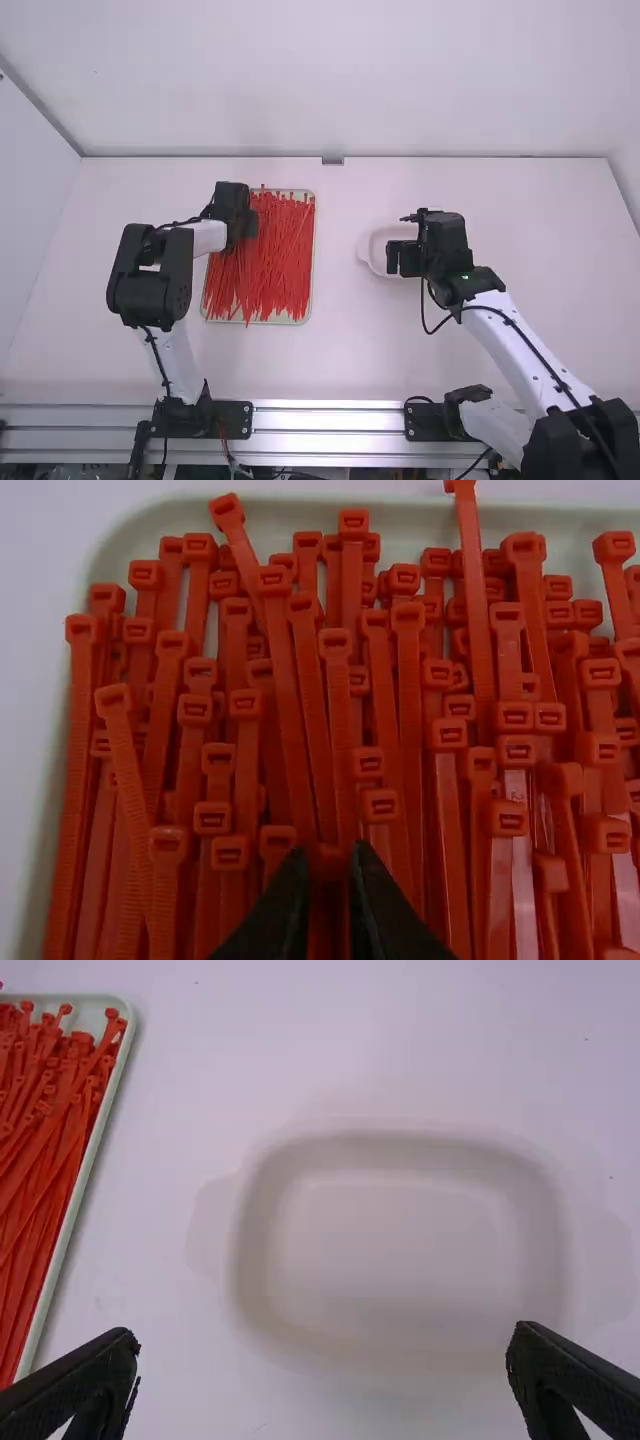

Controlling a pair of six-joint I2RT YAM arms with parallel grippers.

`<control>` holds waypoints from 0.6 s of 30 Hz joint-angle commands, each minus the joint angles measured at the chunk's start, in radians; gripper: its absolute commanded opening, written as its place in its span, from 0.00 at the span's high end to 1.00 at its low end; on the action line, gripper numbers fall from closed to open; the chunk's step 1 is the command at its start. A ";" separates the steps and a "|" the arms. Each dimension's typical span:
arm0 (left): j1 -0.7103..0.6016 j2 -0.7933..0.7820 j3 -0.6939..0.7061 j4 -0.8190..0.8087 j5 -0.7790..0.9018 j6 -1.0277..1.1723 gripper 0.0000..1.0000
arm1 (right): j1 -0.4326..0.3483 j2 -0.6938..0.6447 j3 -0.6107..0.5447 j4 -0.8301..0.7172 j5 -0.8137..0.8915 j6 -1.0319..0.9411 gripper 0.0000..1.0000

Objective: Fasten the cable tie

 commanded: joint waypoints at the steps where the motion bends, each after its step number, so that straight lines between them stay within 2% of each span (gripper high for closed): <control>1: 0.003 0.010 -0.004 -0.003 0.019 0.032 0.89 | 0.000 0.006 0.037 -0.001 -0.001 0.003 0.01; 7: 0.003 0.010 -0.004 -0.007 0.010 0.021 0.98 | 0.000 0.006 0.037 -0.002 -0.002 0.003 0.01; 18: 0.003 0.010 -0.003 0.018 0.006 0.014 0.98 | 0.000 0.006 0.037 -0.001 -0.005 0.003 0.01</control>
